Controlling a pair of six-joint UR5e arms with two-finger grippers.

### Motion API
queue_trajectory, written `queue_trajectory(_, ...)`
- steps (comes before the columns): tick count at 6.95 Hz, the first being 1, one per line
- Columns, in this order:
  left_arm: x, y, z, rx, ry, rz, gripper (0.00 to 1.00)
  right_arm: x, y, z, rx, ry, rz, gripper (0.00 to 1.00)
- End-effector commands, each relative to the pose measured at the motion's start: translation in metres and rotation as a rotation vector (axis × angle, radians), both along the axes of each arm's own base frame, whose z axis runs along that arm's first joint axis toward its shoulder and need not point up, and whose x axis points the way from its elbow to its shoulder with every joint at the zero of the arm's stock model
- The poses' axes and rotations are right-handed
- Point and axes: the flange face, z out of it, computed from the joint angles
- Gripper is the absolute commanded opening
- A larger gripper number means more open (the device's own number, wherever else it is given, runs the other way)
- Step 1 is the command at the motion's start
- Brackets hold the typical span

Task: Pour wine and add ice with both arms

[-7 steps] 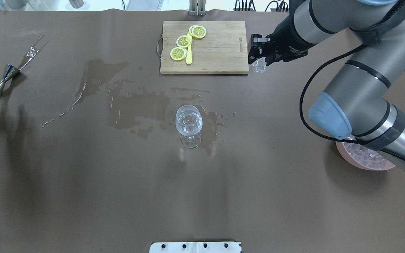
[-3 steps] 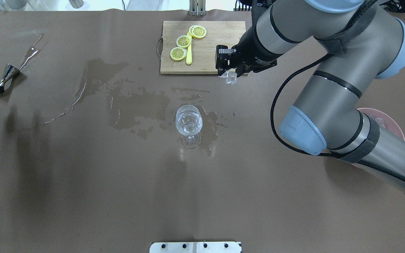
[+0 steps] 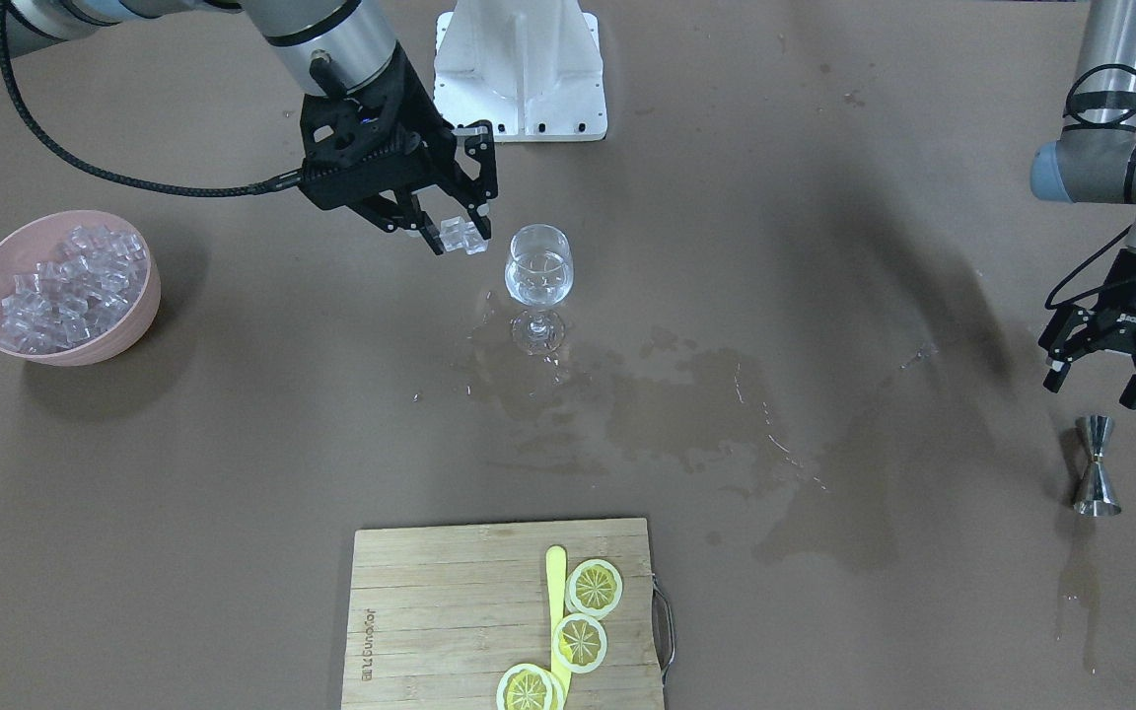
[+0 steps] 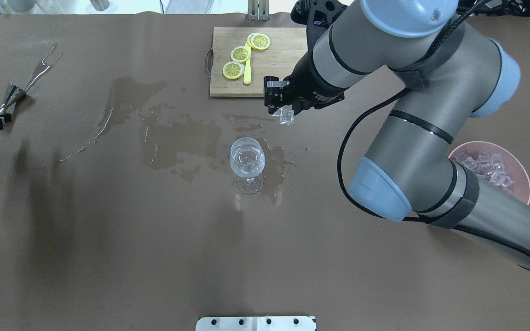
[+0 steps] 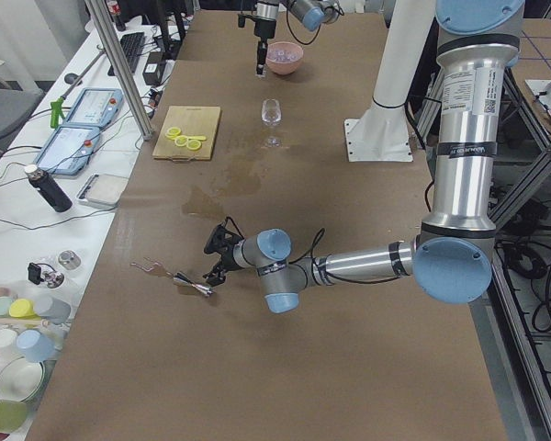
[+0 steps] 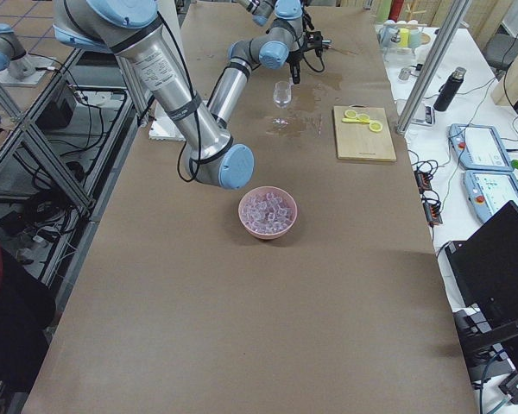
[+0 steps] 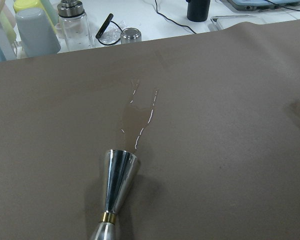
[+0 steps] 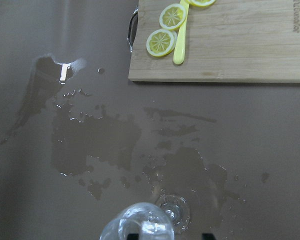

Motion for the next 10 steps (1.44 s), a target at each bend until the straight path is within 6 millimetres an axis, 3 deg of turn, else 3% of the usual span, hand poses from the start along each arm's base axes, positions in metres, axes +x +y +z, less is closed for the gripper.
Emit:
queue_trajectory(1, -0.022, -0.020, -0.015, -0.060, 0.019, 0.032, 0.98, -0.023, 0.017, -0.012, 0.001, 0.020, -0.029, 0.03)
queue_trajectory(4, -0.026, -0.060, -0.042, -0.126, 0.014, 0.042, 0.97, -0.056, 0.026, -0.007, 0.011, 0.058, -0.038, 0.03)
queue_trajectory(5, -0.038, -0.076, -0.054, -0.171, 0.037, 0.067, 0.97, -0.061, 0.024, -0.015, 0.016, 0.055, -0.039, 0.03)
queue_trajectory(8, -0.066, -0.086, -0.063, -0.241, 0.014, 0.154, 0.97, -0.074, 0.020, -0.016, 0.010, 0.067, -0.043, 0.03)
queue_trajectory(10, -0.067, -0.089, -0.068, -0.303, -0.033, 0.188, 0.97, -0.085, 0.020, -0.017, 0.023, 0.084, -0.032, 0.10)
